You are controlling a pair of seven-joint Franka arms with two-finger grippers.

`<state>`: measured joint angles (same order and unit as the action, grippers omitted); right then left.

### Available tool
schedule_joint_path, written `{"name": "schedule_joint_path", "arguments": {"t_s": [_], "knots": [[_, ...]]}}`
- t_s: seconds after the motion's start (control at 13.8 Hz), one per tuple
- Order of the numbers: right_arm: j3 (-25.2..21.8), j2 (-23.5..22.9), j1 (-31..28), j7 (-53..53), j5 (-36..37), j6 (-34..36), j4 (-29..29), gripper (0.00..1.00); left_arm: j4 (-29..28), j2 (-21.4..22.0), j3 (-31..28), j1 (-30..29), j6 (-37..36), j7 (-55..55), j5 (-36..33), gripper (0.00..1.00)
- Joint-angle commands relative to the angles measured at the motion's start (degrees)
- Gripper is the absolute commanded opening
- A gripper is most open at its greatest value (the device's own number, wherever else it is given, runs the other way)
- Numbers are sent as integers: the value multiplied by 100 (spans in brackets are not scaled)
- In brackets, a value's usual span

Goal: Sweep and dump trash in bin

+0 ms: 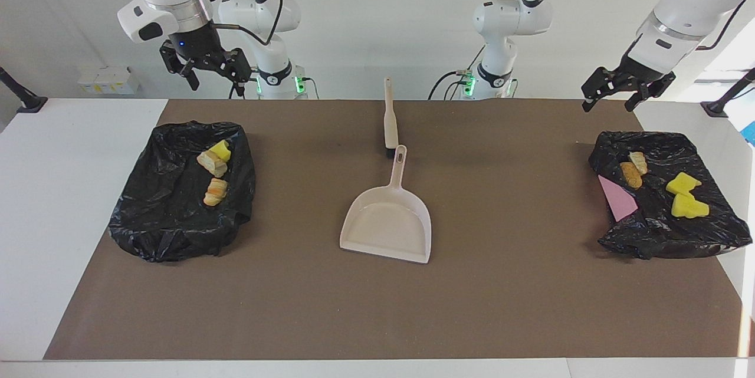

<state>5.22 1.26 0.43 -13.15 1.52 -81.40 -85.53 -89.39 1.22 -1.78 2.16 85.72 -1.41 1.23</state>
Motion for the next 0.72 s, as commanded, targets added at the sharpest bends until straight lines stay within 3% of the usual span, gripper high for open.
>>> {"name": "schedule_joint_path", "arguments": {"t_s": [0.0,0.65], "knots": [[15,67,-52,269,-82,-297,-86,100,-52,89,-25,65,-81,62,-52,100],[23,85,-34,269,-91,-351,-86,100,-78,98,-25,74,-73,45,-44,100]]}}
